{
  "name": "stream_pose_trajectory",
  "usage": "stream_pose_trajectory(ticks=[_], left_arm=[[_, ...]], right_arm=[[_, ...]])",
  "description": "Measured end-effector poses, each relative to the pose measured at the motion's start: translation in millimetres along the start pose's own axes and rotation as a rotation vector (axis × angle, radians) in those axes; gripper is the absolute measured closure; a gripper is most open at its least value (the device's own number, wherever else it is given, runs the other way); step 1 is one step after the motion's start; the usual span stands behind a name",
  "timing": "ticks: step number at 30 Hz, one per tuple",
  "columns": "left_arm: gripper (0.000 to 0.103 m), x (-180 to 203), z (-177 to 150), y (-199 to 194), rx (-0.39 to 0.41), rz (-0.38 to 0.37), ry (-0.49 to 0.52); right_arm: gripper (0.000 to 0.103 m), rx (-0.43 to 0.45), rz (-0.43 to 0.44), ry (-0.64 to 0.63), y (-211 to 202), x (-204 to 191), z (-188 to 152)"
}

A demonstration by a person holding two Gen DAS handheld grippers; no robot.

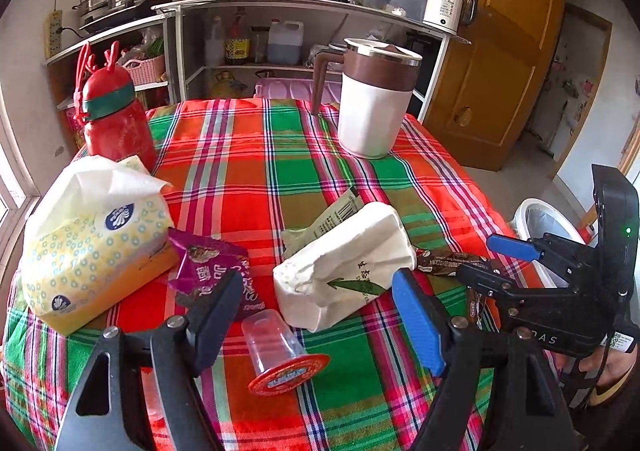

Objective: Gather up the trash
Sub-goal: 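Grasp the brown snack wrapper with the right tool while the left tool grasps the white paper bag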

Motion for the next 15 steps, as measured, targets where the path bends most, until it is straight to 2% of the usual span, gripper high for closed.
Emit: stream_pose_trajectory(ticks=[7,9,12,14,15], left_arm=[[0.024,-1.4,4.4,20.6,-0.061,-0.007,0.015],[0.024,-0.3,4.1,23.0,-0.068,-0.015,0.019],[0.024,-0.7,4.1,27.4,-0.081,-0.023,0.015],[0.024,1.1,3.1,30.2,-0.089,-0.031,0.021],[0.024,1.8,2.9,31.3,-0.092,-0.032,0.023]], right_arm=[[0.043,-0.047,0.006,-0.019,15.8,-4.4,-2.0],[0.046,-0.044,0.001,-0.011,14.6,-3.3,-2.0],[0.06,-0.042,-0.007,-0.009,13.8,-2.6,-2.8],[0.073,-0.039,-0.005,-0.006,12.3,-2.4,-3.3],[0.075,-0.037,-0.004,-0.004,11.6,-2.0,-3.2]])
Point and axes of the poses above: each gripper's, at about its wrist camera, not at the fingertips, and y roughly the way its jaws point, x to its right, z to its top, the point moved 5 cm from there along y, roughly the way its jaws point, and after that the axes turned 15 degrees about -z, right-handed, at the moved point
